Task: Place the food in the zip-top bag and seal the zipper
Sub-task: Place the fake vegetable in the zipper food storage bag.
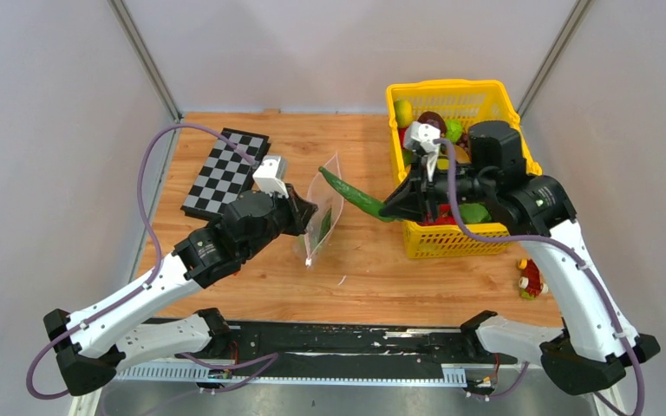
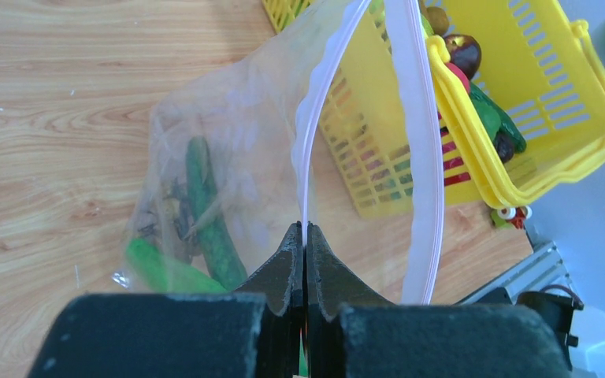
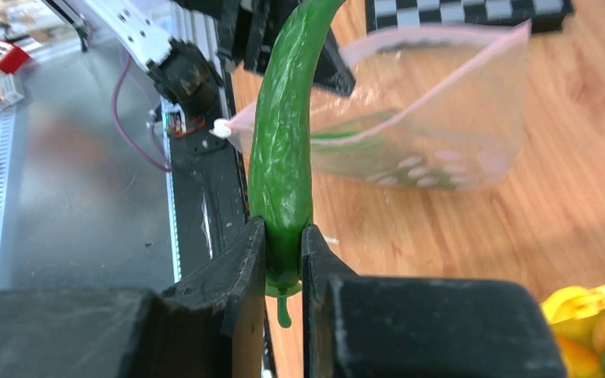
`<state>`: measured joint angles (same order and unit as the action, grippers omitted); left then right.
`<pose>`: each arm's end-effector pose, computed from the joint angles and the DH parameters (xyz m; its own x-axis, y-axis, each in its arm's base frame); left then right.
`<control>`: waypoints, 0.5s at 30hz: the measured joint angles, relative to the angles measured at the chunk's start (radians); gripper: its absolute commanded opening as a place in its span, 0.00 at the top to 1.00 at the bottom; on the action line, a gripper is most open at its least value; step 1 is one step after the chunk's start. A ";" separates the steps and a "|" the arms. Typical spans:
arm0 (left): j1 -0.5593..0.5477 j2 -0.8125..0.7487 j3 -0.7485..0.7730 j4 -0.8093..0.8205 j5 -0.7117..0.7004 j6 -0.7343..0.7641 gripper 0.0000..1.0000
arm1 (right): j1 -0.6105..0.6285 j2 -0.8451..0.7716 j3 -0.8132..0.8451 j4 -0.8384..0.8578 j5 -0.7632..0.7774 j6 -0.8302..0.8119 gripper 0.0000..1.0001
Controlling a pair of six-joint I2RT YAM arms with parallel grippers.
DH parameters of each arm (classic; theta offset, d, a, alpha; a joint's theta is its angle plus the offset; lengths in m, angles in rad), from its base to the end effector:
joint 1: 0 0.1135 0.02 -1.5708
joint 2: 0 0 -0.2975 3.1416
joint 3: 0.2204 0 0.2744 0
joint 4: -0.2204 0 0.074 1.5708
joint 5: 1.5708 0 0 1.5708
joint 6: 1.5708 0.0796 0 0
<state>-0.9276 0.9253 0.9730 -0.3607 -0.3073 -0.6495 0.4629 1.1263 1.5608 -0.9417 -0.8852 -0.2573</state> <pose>0.1681 -0.1842 0.3777 -0.5040 -0.2888 -0.8140 0.3583 0.7877 -0.5012 0.1679 0.1527 0.4888 -0.1943 -0.2770 -0.9410 -0.9695 0.2005 0.1412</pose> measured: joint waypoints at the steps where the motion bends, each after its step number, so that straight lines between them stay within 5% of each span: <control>1: 0.000 0.000 0.000 0.000 -0.013 -0.003 1.00 | 0.033 0.014 0.014 -0.031 0.048 0.000 1.00; 6: 0.000 -0.001 0.000 0.004 -0.062 -0.021 1.00 | 0.179 0.084 0.037 -0.161 0.274 0.005 1.00; 15: 0.001 0.013 0.001 0.006 -0.055 -0.020 1.00 | 0.241 0.177 0.085 -0.232 0.478 0.051 1.00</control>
<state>-0.9268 0.9382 0.9741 -0.3542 -0.3626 -0.6693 0.7044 1.3033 1.6459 -1.1732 -0.4068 -0.2066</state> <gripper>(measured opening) 0.008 0.157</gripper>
